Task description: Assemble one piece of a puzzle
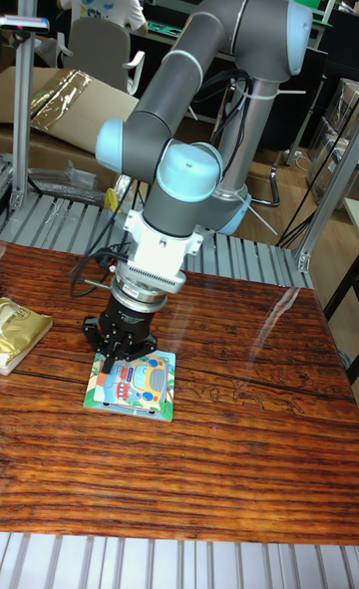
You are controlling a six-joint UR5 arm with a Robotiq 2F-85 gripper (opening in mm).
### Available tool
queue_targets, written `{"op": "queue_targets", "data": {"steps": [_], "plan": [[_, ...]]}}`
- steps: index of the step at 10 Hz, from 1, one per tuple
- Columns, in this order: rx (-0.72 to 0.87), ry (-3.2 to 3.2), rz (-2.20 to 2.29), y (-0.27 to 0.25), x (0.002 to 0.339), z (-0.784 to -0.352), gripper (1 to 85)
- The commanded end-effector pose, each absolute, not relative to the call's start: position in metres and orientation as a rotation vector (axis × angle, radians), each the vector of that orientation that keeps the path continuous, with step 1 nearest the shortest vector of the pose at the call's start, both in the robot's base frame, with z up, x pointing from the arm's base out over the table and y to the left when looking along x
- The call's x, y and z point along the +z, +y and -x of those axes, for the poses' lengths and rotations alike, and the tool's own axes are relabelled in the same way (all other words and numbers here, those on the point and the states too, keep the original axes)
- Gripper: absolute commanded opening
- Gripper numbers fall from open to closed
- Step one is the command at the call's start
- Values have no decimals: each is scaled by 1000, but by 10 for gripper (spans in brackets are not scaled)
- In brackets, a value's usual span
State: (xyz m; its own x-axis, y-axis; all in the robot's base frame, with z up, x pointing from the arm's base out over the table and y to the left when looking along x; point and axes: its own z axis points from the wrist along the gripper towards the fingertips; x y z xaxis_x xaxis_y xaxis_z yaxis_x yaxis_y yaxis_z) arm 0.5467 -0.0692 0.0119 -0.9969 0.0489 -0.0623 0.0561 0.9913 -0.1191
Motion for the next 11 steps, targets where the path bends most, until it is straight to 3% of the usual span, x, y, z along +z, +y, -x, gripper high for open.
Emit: {"op": "queue_targets", "data": {"steps": [1,11], "plan": [[-146,3072,-121,-62,11,-548,13],[-127,3044,-94,-63,3,-552,13]]}}
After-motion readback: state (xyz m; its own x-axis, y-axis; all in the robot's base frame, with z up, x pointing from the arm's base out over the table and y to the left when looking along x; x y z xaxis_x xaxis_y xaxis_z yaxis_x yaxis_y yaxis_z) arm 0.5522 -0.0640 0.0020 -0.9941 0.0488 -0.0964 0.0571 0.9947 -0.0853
